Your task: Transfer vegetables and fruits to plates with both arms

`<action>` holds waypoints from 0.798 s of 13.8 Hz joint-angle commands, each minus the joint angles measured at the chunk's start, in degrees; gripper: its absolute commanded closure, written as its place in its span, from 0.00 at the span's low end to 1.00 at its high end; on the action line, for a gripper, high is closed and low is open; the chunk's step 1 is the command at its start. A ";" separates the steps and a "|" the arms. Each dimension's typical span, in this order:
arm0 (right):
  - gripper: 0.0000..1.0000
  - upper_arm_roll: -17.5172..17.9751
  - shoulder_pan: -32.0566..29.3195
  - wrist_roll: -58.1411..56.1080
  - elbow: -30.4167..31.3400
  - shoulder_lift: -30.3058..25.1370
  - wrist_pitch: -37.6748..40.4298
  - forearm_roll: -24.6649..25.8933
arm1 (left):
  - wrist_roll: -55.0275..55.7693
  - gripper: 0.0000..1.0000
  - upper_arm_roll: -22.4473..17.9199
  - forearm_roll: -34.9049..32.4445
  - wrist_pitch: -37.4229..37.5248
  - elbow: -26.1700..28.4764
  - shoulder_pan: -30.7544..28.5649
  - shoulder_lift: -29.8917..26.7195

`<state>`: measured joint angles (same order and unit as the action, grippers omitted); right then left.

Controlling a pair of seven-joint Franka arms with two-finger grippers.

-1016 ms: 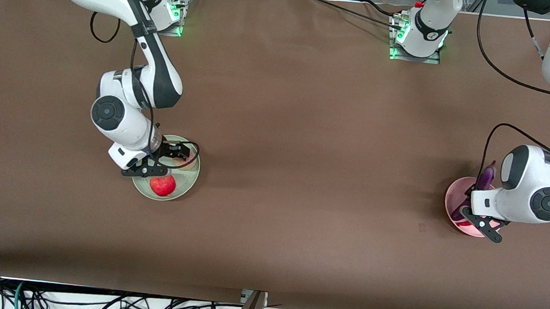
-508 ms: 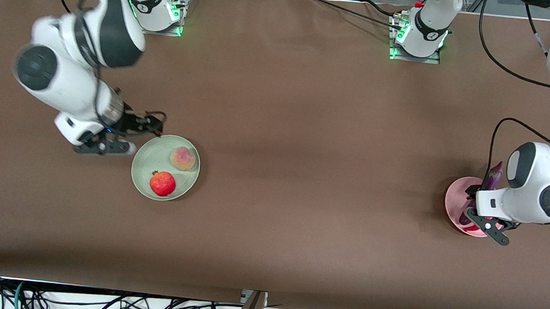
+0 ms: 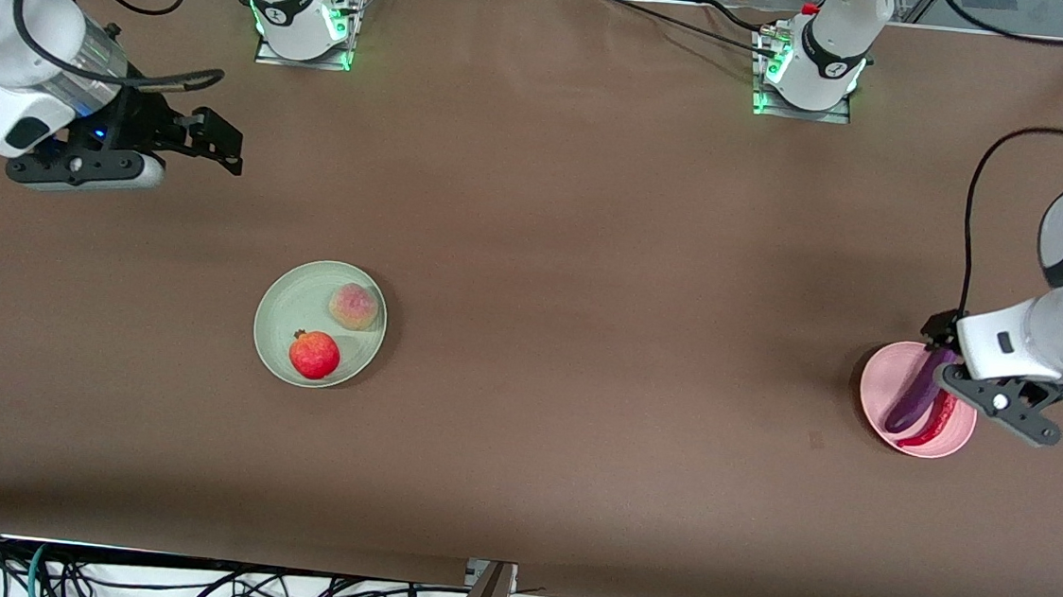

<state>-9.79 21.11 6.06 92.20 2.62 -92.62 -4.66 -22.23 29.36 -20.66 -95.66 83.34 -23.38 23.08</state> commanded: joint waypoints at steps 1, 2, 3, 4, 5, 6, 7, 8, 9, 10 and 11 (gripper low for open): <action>0.00 -1.55 0.07 -2.19 -2.64 2.12 1.65 0.26 | 3.51 0.00 1.05 4.99 11.33 -7.45 -0.26 -2.25; 0.00 -1.55 0.07 -2.28 -2.55 2.12 1.74 0.26 | 3.43 0.00 0.97 6.24 15.29 -11.23 -0.35 -2.25; 0.00 -1.55 0.07 -2.46 -2.55 2.04 1.74 0.35 | 3.25 0.00 0.97 7.38 17.24 -13.53 -0.70 -2.25; 0.00 -1.55 0.07 -2.46 -2.73 1.95 1.74 0.35 | 3.51 0.00 0.88 8.70 17.52 -14.34 -0.79 -2.25; 0.00 -2.24 0.07 -2.29 -2.73 1.95 1.74 0.18 | 3.69 0.00 0.62 8.45 17.61 -14.87 -0.79 -2.25; 0.00 -2.51 0.07 -2.28 -2.81 1.77 1.74 0.17 | 5.52 0.00 0.62 8.79 17.87 -14.00 -0.79 -2.86; 0.00 -2.51 0.07 -2.46 -2.82 1.60 1.92 0.26 | 8.23 0.00 0.79 8.80 18.57 -13.91 -0.97 -3.30; 0.00 -2.60 0.07 -2.55 -2.90 1.51 2.35 0.35 | 9.91 0.00 0.79 8.97 18.67 -13.91 -0.97 -3.22; 0.00 -2.60 0.07 -2.55 -3.08 1.51 2.36 0.70 | 11.32 0.00 0.88 9.23 18.58 -13.91 -0.79 -3.13; 0.00 -2.69 0.07 -2.55 -3.69 1.51 2.44 0.70 | 12.55 0.00 0.62 9.32 18.23 -14.08 0.08 -2.87; 0.00 -2.86 0.07 -2.55 -3.69 1.51 2.53 0.79 | 14.31 0.00 -2.43 8.19 16.31 -13.30 5.31 -4.96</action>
<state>-12.28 21.10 4.18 90.09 4.10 -91.75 -4.60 -11.25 29.72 -12.53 -78.41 70.31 -23.47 19.58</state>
